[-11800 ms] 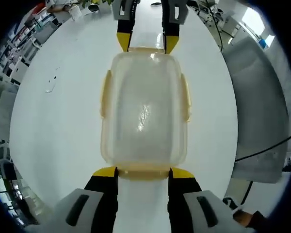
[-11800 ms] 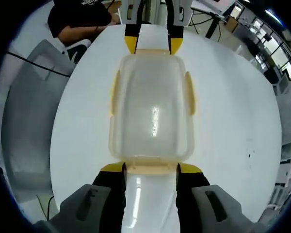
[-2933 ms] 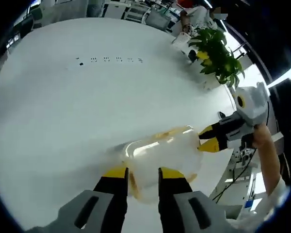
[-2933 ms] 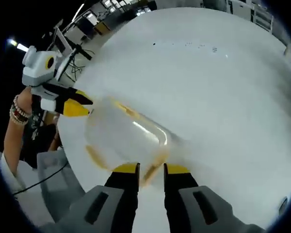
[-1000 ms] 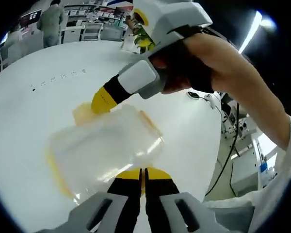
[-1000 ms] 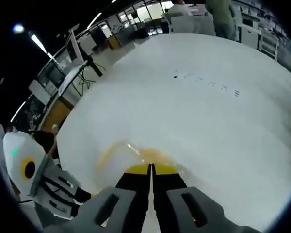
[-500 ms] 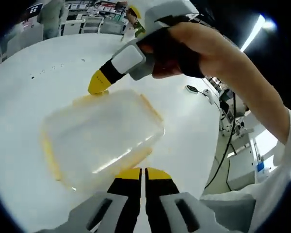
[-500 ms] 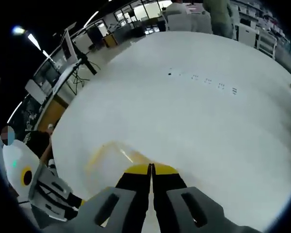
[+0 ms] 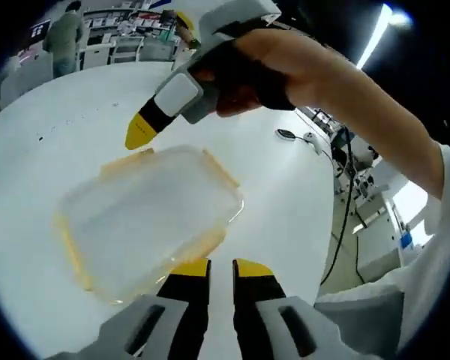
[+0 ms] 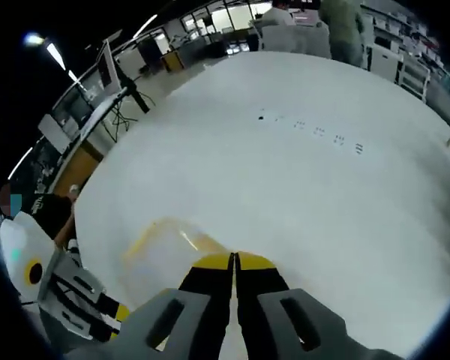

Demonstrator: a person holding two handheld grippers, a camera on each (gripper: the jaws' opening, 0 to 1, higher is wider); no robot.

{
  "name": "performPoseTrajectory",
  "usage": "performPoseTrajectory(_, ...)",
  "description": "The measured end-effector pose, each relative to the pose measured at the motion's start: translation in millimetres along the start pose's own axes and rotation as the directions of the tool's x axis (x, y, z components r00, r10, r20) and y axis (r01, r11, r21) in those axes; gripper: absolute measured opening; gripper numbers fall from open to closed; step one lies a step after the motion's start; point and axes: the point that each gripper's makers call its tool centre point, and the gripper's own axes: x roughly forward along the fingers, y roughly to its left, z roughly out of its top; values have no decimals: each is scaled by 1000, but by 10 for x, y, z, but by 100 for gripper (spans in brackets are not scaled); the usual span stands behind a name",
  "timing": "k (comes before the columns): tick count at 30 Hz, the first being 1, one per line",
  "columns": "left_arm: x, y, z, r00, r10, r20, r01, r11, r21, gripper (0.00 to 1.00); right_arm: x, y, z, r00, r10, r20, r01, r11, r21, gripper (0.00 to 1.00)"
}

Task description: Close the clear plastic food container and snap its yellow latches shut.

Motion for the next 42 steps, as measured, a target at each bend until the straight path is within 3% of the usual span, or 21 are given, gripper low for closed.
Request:
performPoseTrajectory(3, -69, 19, 121, 999, 7, 51, -10, 998, 54, 7, -71, 57, 111, 998, 41, 38, -38, 998, -58, 0)
performPoseTrajectory(7, -119, 73, 280, 993, 18, 115, -36, 988, 152, 16, -139, 62, 112, 1000, 26, -1, -26, 978, -208, 3)
performPoseTrajectory(9, -123, 169, 327, 990, 51, 131, -79, 973, 218, 20, -151, 1, 86, 999, -27, -27, 18, 954, -298, 5)
performPoseTrajectory(11, -119, 230, 338, 990, 69, 126, -101, 959, 263, 21, -143, -5, 55, 998, -39, -48, 19, 936, -350, 5)
performPoseTrajectory(16, -81, 213, 382, 991, 43, 130, -92, 911, 402, 30, -99, 81, 80, 997, 26, -66, -50, 919, -391, 14)
performPoseTrajectory(18, -56, 186, 379, 992, 19, 127, -77, 877, 474, 38, -90, 125, 71, 996, 46, -77, -74, 908, -413, 17)
performPoseTrajectory(20, -36, 188, 357, 993, 11, 116, -72, 845, 530, 39, -69, 179, 34, 992, 65, -109, -107, 890, -443, 21)
performPoseTrajectory(22, -15, 209, 323, 995, 8, 99, -66, 795, 603, 39, -42, 175, -3, 988, 47, -146, -116, 852, -510, 25)
performPoseTrajectory(24, -1, 232, 283, 997, 14, 77, -62, 737, 673, 38, -11, 174, -81, 981, 40, -191, -137, 835, -534, 28)
performPoseTrajectory(25, 9, 252, 266, 997, 28, 70, -70, 694, 717, 38, 0, 196, -110, 978, 49, -203, -153, 831, -536, 29)
performPoseTrajectory(29, 54, 265, 213, 997, 51, 50, -71, 607, 792, 35, 28, 245, -180, 968, 68, -241, -191, 822, -536, 34)
performPoseTrajectory(31, 84, 240, 159, 999, 47, 23, -46, 578, 814, 35, 34, 249, -196, 965, 72, -252, -202, 818, -538, 35)
performPoseTrajectory(32, 97, 252, 173, 998, 60, 26, -55, 543, 838, 35, 44, 245, -203, 963, 72, -259, -205, 819, -537, 36)
performPoseTrajectory(34, 111, 266, 208, 996, 82, 39, -75, 493, 867, 33, 44, 250, -225, 959, 76, -273, -217, 814, -539, 36)
performPoseTrajectory(36, 129, 239, 197, 997, 69, 26, -57, 501, 864, 33, 48, 265, -254, 952, 83, -294, -238, 806, -542, 37)
performPoseTrajectory(41, 151, 251, 204, 997, 80, 9, -47, 484, 874, 32, 49, 283, -294, 933, 114, -343, -289, 803, -521, 36)
performPoseTrajectory(42, 157, 266, 207, 997, 82, 5, -46, 497, 866, 32, 42, 306, -321, 924, 126, -361, -309, 802, -511, 34)
